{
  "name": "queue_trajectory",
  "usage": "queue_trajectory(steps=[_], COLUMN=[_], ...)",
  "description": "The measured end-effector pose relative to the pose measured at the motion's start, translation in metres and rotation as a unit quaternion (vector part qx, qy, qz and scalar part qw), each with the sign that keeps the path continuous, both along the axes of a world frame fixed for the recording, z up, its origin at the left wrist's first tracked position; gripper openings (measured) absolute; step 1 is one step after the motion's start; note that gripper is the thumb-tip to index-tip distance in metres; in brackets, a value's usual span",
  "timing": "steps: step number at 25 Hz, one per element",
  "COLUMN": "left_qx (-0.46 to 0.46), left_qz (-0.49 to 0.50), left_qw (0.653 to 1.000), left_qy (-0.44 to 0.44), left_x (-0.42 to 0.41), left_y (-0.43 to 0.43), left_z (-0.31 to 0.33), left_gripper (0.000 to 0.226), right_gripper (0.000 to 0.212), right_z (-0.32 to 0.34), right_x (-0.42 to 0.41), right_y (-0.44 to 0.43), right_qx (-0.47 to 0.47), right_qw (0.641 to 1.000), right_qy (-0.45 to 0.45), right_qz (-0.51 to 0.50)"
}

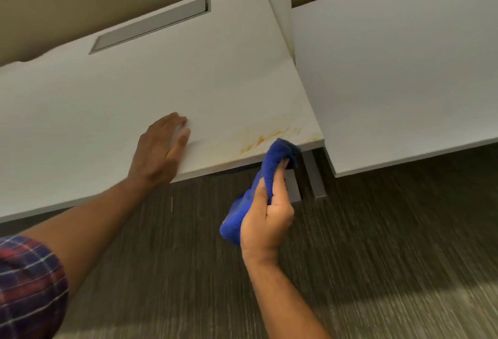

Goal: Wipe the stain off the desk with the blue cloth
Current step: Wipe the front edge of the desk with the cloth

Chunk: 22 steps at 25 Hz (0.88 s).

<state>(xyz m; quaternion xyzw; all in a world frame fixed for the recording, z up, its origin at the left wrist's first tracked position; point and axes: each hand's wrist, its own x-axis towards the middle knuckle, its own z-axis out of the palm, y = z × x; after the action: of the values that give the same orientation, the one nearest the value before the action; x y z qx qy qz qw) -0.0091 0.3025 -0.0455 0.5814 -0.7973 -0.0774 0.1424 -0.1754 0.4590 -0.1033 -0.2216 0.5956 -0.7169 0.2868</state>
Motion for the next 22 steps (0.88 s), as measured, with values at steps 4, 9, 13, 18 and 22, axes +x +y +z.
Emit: queue_trajectory(steps=[4, 9, 13, 18, 22], left_qx=[-0.005, -0.003, -0.011, -0.024, 0.039], left_qz=[0.001, 0.001, -0.004, -0.027, -0.047], left_qw=[1.0, 1.0, 1.0, 0.999, 0.996], left_qy=[0.002, 0.012, 0.026, 0.011, 0.069], left_x=[0.003, 0.004, 0.004, 0.009, 0.012], left_y=[0.0, -0.001, 0.0, -0.007, -0.012], left_z=[-0.003, -0.003, -0.003, -0.005, 0.003], left_gripper=[0.065, 0.063, 0.06, 0.052, 0.048], right_gripper=[0.05, 0.052, 0.054, 0.057, 0.055], right_z=[-0.003, 0.005, 0.009, 0.01, 0.005], right_x=[-0.022, -0.021, 0.028, 0.088, 0.082], right_y=[0.006, -0.019, -0.024, -0.024, -0.008], right_qx=[-0.017, -0.005, 0.023, 0.022, -0.005], right_qw=[0.998, 0.996, 0.995, 0.995, 0.99], right_qy=[0.005, 0.01, 0.025, 0.066, 0.037], right_qz=[-0.068, -0.092, -0.098, -0.068, -0.133])
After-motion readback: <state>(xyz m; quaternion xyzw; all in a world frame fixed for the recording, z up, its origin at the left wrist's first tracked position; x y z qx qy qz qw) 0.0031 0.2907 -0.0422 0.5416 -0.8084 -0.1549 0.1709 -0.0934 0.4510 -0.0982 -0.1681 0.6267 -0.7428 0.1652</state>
